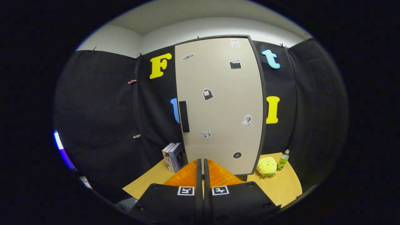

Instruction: Open the shoe cabinet door, grab the shoes and put them into the shoe cabinet, then close the shoe cabinet door.

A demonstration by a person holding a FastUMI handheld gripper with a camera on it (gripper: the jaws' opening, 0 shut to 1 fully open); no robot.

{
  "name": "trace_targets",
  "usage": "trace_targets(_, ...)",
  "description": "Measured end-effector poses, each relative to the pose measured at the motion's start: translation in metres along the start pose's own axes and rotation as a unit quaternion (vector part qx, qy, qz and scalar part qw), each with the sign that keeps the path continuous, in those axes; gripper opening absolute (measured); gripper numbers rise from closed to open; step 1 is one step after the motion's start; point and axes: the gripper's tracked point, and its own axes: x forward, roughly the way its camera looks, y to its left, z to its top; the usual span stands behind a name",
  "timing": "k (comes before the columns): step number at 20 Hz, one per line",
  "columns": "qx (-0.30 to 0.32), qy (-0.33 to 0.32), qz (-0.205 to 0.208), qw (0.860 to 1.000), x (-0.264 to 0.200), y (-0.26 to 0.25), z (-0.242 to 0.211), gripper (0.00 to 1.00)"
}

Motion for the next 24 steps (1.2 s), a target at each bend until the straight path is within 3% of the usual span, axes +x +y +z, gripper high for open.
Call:
trace_targets(2,0.005,-0.012,0.012,1.000,0.014,0.014,0.003,0.05)
trace_targets(3,0.005,-0.014,0.011,1.000,0.013,0.019,0.006,0.10)
trace_targets(4,0.002,-0.016,0.009,1.000,0.021,0.023,0.009,0.24)
trace_targets(5,-0.001,-0.022,0.012,1.000,0.031,0.031,0.012,0.27)
trace_targets(6,-0.003,-0.028,0.012,1.000,0.043,0.039,0.016,0.40)
trace_targets(10,0.005,-0.050,-0.001,0.999,0.105,0.060,0.031,0.73)
trace_targets(18,0.001,-0.036,-0.053,0.998,0.240,0.070,0.029,0.74)
trace_targets(24,0.014,-0.015,-0.079,0.997,0.294,0.060,0.011,0.74)
